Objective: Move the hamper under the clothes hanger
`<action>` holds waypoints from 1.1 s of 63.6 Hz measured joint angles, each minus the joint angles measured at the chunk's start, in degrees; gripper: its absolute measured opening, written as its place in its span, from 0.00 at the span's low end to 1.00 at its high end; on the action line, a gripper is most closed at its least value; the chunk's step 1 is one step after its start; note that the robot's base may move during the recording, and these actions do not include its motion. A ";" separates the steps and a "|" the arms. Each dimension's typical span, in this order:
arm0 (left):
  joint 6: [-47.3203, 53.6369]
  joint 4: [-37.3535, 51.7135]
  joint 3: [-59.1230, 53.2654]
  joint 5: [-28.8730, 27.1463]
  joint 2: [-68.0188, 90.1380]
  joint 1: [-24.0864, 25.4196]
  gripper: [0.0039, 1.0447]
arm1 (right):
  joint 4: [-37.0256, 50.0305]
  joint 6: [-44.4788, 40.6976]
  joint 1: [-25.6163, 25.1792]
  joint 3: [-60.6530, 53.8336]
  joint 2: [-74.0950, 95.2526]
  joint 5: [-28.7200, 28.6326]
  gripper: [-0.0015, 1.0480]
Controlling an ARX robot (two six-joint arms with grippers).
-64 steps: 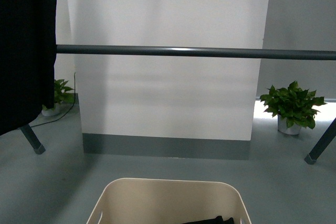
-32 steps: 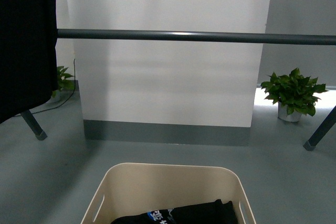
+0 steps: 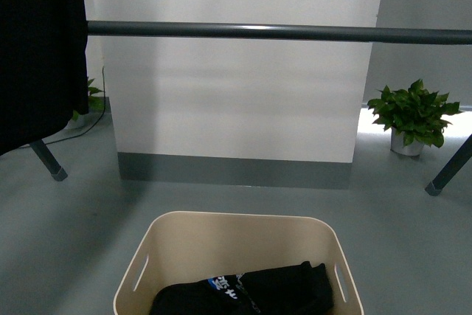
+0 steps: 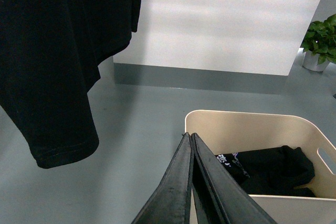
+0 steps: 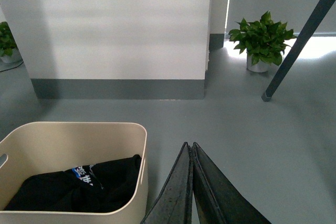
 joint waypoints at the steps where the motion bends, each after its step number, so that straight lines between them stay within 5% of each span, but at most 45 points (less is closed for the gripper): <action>1: 0.00 -0.66 0.00 0.00 -0.70 0.00 0.03 | -0.63 0.00 0.00 0.00 -0.68 0.00 0.02; 61: 0.00 -23.37 0.00 -0.09 -23.04 0.00 0.03 | -21.20 0.00 0.00 -0.02 -21.92 0.00 0.02; 70: 0.00 -29.55 0.00 -0.02 -29.70 0.00 0.03 | -30.86 0.00 -0.02 0.00 -30.86 -0.04 0.02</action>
